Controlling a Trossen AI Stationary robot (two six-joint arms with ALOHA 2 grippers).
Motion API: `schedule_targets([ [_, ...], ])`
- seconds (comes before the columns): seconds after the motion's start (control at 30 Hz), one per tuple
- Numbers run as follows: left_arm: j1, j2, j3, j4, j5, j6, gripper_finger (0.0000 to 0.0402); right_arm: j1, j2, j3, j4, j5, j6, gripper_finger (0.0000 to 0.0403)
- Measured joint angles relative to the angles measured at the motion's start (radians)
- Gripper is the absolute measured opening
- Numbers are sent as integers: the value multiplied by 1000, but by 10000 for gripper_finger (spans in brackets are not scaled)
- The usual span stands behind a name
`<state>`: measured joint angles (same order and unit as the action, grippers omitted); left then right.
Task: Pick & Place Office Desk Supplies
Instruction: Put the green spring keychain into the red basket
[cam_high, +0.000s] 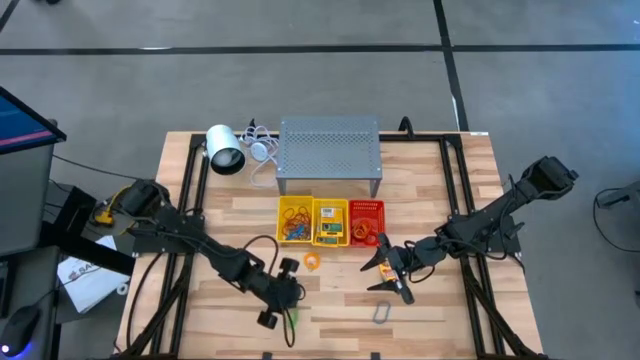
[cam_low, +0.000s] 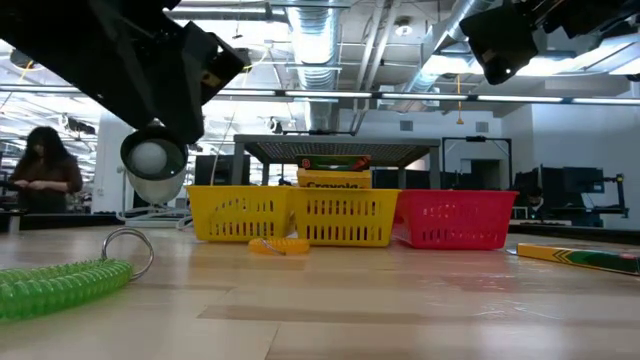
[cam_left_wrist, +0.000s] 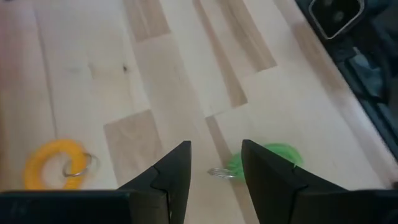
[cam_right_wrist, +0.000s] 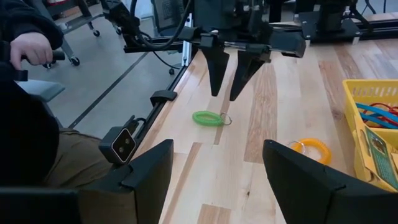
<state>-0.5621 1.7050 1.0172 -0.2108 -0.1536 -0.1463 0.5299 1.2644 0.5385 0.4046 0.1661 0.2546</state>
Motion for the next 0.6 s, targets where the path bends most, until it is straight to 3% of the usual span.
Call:
schedule_targets([
  [0.6, -39, 30, 0, 1, 29, 15, 136, 1, 0, 0, -6, 0, 0, 244],
])
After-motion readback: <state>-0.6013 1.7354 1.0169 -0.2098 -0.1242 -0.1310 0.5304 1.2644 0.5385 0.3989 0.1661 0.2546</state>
